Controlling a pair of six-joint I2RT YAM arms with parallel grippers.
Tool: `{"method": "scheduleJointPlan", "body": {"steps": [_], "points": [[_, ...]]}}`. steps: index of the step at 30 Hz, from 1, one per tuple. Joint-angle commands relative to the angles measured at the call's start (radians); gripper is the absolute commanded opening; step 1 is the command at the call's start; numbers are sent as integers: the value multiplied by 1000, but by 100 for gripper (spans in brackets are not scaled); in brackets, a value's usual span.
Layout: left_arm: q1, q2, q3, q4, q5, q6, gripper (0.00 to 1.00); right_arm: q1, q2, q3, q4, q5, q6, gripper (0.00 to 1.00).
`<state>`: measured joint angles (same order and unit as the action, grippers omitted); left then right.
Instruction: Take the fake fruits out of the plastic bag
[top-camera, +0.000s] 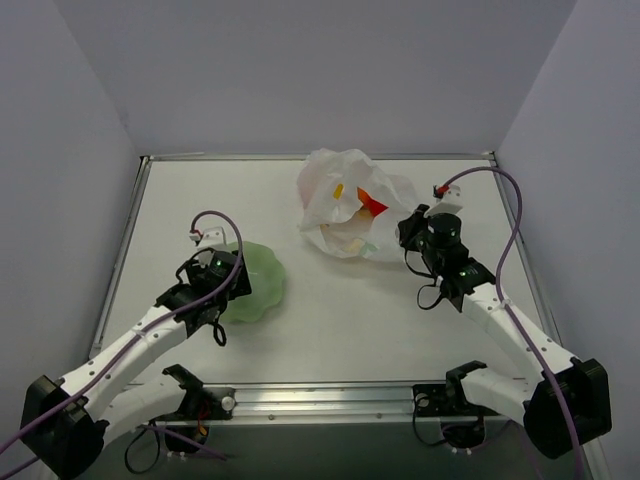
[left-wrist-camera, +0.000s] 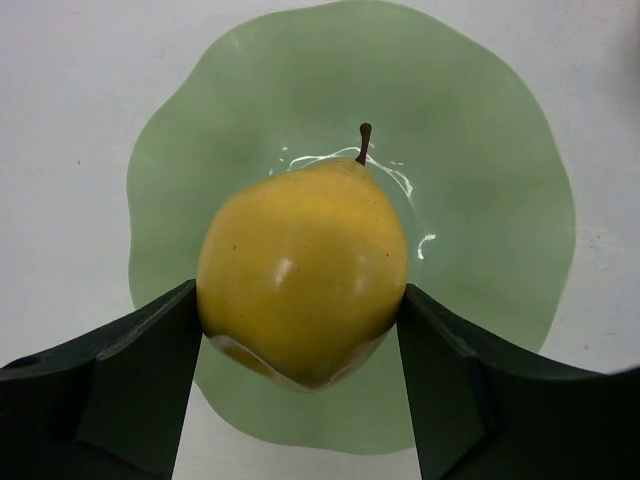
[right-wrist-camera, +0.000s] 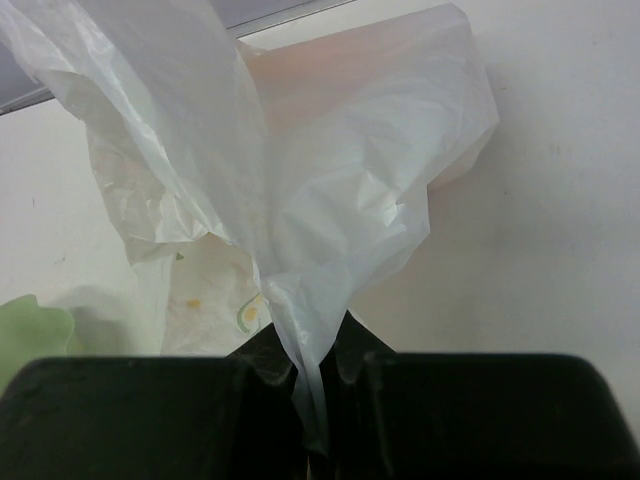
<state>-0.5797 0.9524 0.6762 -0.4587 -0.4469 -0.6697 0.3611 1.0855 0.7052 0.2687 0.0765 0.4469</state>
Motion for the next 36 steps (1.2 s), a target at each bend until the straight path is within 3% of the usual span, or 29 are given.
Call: {"method": "scheduleJointPlan", "body": {"steps": [1, 3, 14, 16, 17, 19, 22, 26, 29, 36], "points": [[11, -23, 26, 43, -30, -34, 68, 7, -47, -13, -16, -12, -24, 0], [9, -52, 23, 48, -9, -22, 78, 9, -56, -24, -17, -4, -24, 0], [7, -129, 39, -26, 19, -28, 95, 9, -52, -12, -16, -7, -28, 0], [-2, -136, 52, -9, 51, -10, 66, 7, -58, -10, -17, -7, -31, 0], [-11, -147, 60, 17, 77, -5, 57, 7, -62, -12, -19, -4, -31, 0], [-61, -147, 71, 66, 117, 4, 49, 7, -78, -10, -25, -4, -31, 0], [-185, -63, 127, 158, 139, 13, 44, 9, -95, -24, -26, 5, -33, 0], [-287, 203, 281, 285, 148, 88, 37, 10, -105, -50, -29, -17, -17, 0], [-289, 366, 387, 397, 211, 131, 37, 12, -122, -78, -29, -26, -10, 0], [-287, 738, 707, 430, 318, 151, 37, 19, -177, -116, -59, -41, -2, 0]]}}
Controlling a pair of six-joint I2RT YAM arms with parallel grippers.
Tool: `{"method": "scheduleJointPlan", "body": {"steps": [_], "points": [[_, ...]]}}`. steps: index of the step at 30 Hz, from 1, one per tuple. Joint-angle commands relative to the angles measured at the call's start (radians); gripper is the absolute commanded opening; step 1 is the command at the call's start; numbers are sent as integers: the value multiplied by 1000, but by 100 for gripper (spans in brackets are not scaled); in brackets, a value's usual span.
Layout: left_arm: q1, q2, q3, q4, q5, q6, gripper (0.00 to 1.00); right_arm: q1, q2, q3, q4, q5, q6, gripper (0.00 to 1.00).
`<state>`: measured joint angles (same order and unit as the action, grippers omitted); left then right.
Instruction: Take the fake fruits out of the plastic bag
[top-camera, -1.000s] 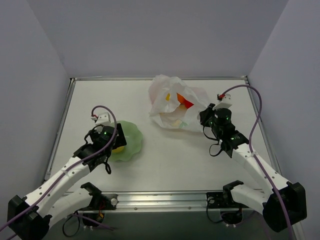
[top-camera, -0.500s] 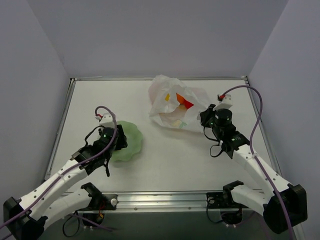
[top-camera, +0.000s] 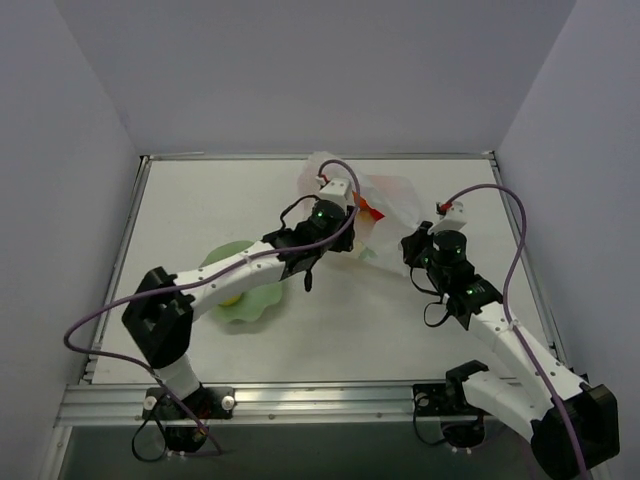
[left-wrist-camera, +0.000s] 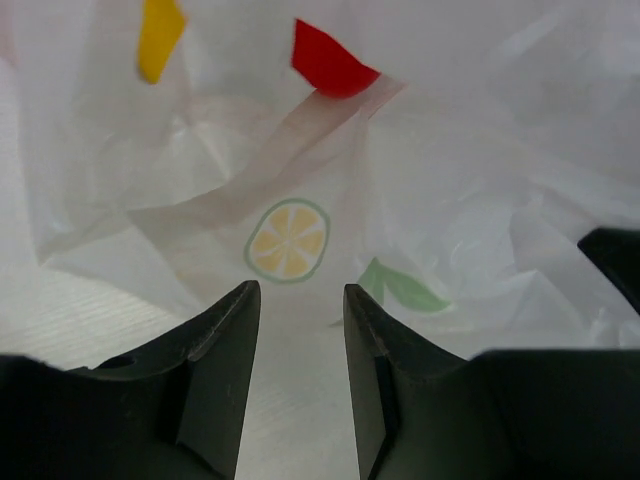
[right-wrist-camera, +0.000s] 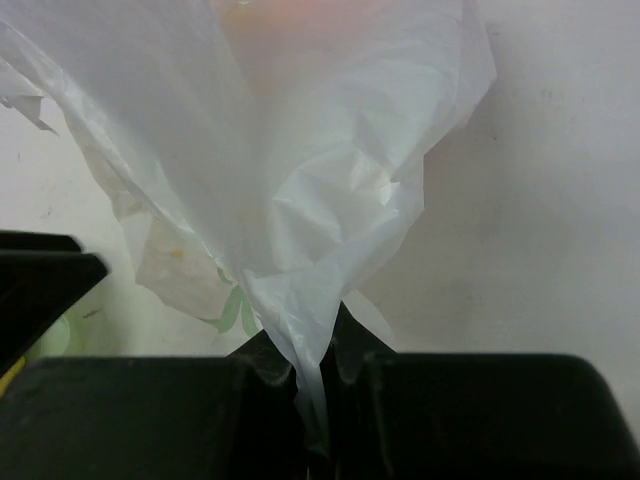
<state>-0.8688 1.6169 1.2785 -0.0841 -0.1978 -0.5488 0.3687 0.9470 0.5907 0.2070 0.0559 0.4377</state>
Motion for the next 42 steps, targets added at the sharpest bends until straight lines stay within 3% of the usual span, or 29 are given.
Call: {"method": "scheduleJointPlan", "body": {"steps": [1, 10, 16, 20, 25, 28, 34, 38, 42], "points": [[2, 108, 161, 52, 75, 26, 37, 15, -45, -8, 2, -27, 10, 0], [13, 447, 436, -12, 9, 119, 38, 24, -126, -14, -26, -45, 30, 0], [48, 532, 489, 30, -315, 205, 57, 29, -131, 0, -29, -79, 36, 0], [83, 586, 532, 37, -364, 257, 65, 29, -110, 9, -29, -71, 24, 0], [119, 644, 581, 40, -318, 283, 79, 30, -88, 24, -18, -73, 15, 0], [135, 666, 594, 49, -278, 280, 82, 32, -76, 29, -11, -85, 13, 0], [152, 705, 628, 66, -97, 285, 82, 39, -51, 15, 15, -114, 21, 0], [149, 738, 647, 99, -110, 274, 82, 45, -31, 4, 29, -119, 18, 0], [151, 762, 659, 92, -172, 270, 73, 45, -45, 1, 29, -110, 10, 0]]}}
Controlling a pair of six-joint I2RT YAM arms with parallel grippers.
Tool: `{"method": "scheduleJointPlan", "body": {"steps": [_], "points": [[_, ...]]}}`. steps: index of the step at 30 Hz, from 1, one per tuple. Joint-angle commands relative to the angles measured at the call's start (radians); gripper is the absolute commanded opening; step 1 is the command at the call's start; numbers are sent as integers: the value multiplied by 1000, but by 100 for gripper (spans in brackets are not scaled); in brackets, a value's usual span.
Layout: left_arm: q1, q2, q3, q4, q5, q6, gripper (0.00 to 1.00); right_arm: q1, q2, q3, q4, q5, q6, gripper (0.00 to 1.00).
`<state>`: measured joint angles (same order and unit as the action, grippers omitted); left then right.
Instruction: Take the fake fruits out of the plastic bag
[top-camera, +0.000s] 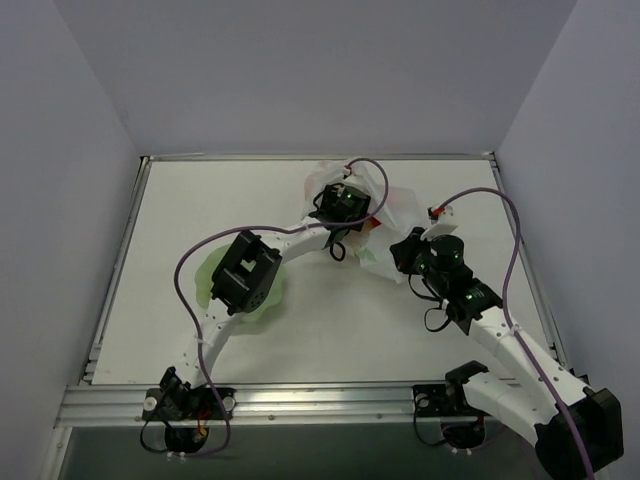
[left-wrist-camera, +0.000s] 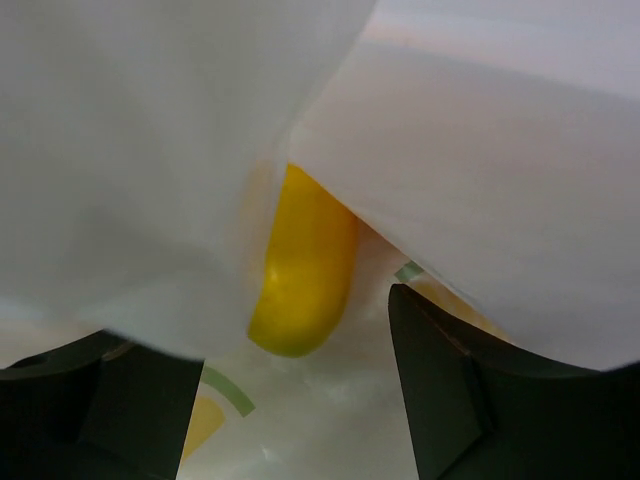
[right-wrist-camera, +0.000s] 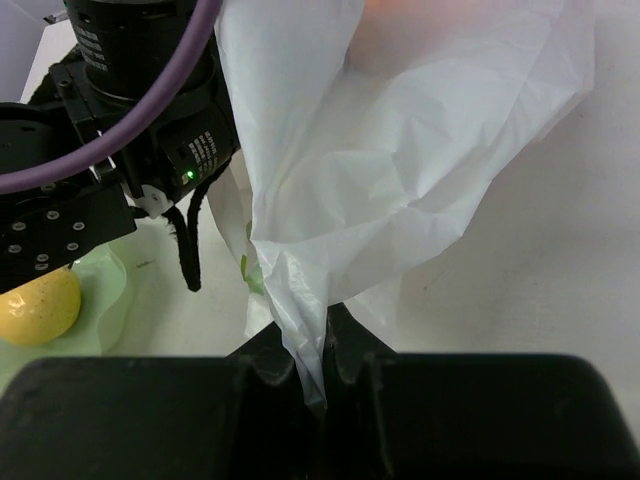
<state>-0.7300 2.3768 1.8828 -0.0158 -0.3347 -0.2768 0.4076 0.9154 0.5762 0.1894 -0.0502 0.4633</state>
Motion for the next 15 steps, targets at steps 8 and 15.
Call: {"method": "scheduleJointPlan", "body": {"steps": [8, 15], "points": [[-3, -126, -77, 154, -23, 42, 30, 7, 2, 24, 44, 22, -25, 0], [-16, -372, -312, 234, 94, -33, 23, 8, 103, 36, 119, 110, -23, 0]]}}
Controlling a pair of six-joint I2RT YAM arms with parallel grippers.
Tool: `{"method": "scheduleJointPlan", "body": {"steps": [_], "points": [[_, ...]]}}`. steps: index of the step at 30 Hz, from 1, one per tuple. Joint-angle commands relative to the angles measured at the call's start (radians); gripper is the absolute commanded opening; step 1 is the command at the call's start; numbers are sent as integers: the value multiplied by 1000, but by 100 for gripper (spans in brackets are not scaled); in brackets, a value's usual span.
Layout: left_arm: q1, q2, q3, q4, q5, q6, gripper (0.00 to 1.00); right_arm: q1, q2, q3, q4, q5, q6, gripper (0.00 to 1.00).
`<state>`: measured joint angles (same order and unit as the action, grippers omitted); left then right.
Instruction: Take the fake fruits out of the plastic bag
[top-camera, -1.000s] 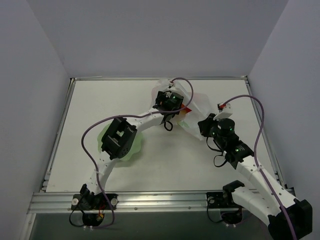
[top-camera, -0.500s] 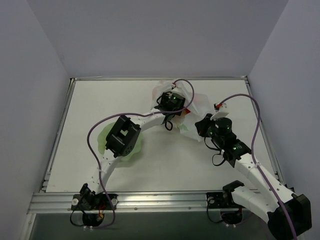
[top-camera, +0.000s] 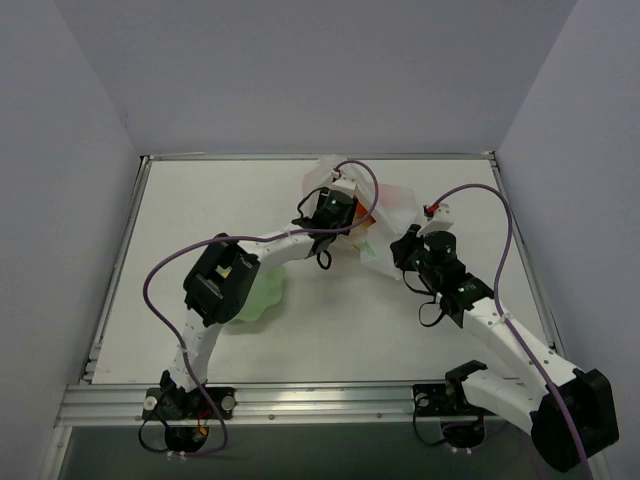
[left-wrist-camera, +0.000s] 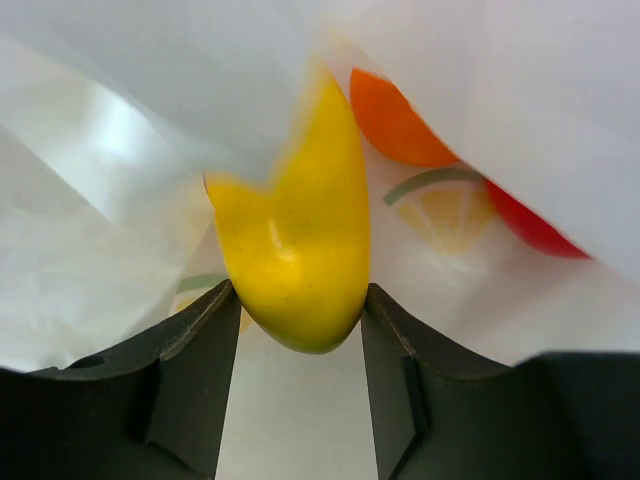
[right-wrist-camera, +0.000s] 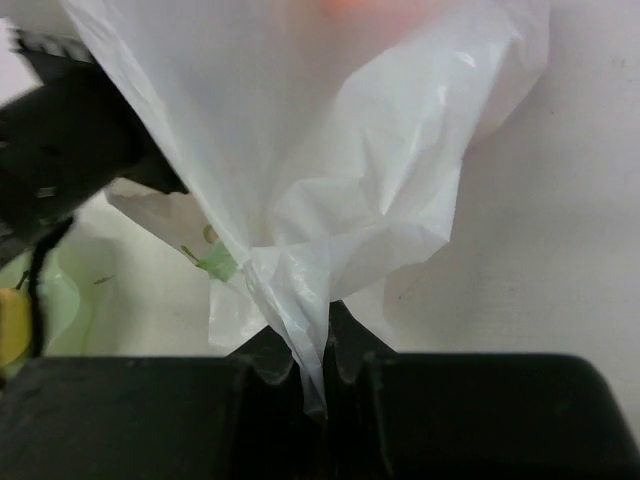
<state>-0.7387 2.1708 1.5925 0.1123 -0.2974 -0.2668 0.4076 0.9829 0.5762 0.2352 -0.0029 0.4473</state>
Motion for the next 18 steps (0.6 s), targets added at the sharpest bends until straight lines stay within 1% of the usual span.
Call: {"method": "scheduleJointPlan", "body": {"steps": [1, 3, 8, 9, 12, 13, 15, 16, 18], "points": [[-7, -210, -41, 105, 70, -55, 23, 8, 51, 40, 79, 64, -4, 0], [-7, -249, -92, 107, 102, -84, 23, 11, 85, 50, 108, 72, 2, 0], [1, -351, -157, 78, 280, -149, 23, 13, 149, 74, 153, 101, 16, 0], [4, -368, -169, 76, 297, -158, 22, 14, 155, 77, 159, 110, 14, 0], [5, -454, -238, 76, 411, -192, 19, 14, 187, 96, 168, 138, 10, 0], [5, -504, -273, 64, 437, -198, 18, 13, 195, 106, 171, 144, 7, 0], [4, -566, -321, 47, 455, -227, 17, 11, 218, 120, 174, 155, 2, 0], [1, -635, -350, 35, 458, -236, 16, 10, 224, 126, 174, 158, -2, 0], [-1, -704, -442, 12, 442, -267, 14, 8, 234, 143, 176, 161, -4, 0]]}}
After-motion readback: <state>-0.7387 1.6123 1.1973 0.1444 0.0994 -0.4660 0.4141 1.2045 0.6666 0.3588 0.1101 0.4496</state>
